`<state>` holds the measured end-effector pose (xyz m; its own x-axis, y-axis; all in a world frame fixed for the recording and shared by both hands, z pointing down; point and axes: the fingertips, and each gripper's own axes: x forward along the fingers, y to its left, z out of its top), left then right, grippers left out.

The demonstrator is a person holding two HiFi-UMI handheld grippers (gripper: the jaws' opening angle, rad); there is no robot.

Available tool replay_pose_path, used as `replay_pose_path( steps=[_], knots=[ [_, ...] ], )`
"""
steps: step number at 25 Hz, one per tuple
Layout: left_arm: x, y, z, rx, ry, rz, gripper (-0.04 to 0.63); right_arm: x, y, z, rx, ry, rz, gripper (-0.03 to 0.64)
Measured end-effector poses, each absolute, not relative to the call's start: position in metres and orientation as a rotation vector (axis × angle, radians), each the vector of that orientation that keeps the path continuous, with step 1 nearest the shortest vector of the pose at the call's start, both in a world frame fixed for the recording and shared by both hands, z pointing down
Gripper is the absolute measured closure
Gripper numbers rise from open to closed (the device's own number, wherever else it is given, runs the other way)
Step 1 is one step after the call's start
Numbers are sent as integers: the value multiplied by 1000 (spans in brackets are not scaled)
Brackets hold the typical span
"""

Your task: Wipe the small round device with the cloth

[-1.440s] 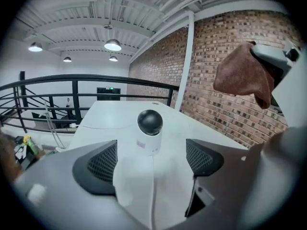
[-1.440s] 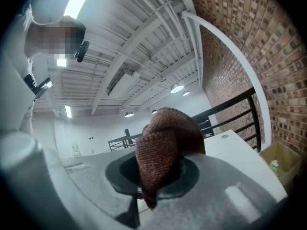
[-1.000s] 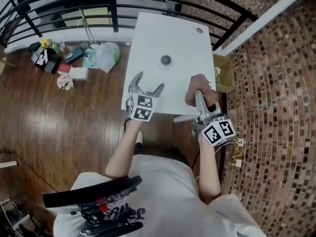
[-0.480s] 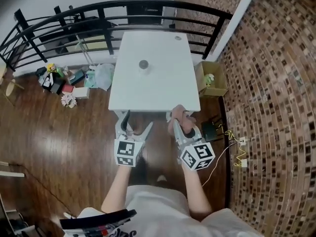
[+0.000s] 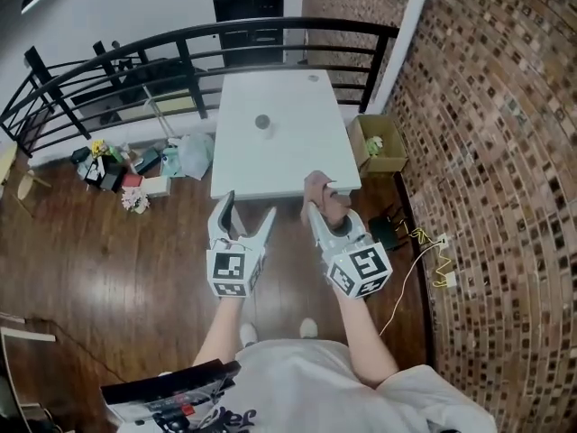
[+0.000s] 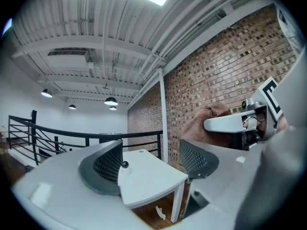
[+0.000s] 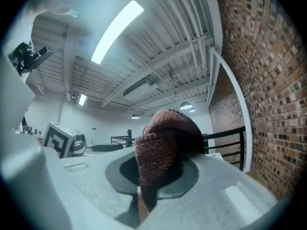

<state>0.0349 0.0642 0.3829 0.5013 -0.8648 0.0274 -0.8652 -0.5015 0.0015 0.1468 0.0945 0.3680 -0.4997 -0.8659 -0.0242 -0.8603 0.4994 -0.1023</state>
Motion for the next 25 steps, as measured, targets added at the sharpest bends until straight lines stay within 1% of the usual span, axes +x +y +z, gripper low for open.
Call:
replay_pose_path(
  steps=[7, 11, 17, 25],
  knots=[
    [-15, 70, 380, 2747, -1588, 1, 239, 104, 101, 356, -1603, 2627, -43, 592],
    [-34, 71, 377, 2712, -1606, -32, 242, 88, 101, 356, -1598, 2621, -105, 592],
    [-42, 71, 367, 2736, -1602, -71, 250, 56, 97, 332, -1531, 2652, 4, 592],
    [-46, 65, 358, 2721, -1661, -82, 253, 64, 91, 333, -1534, 2648, -9, 592]
  ],
)
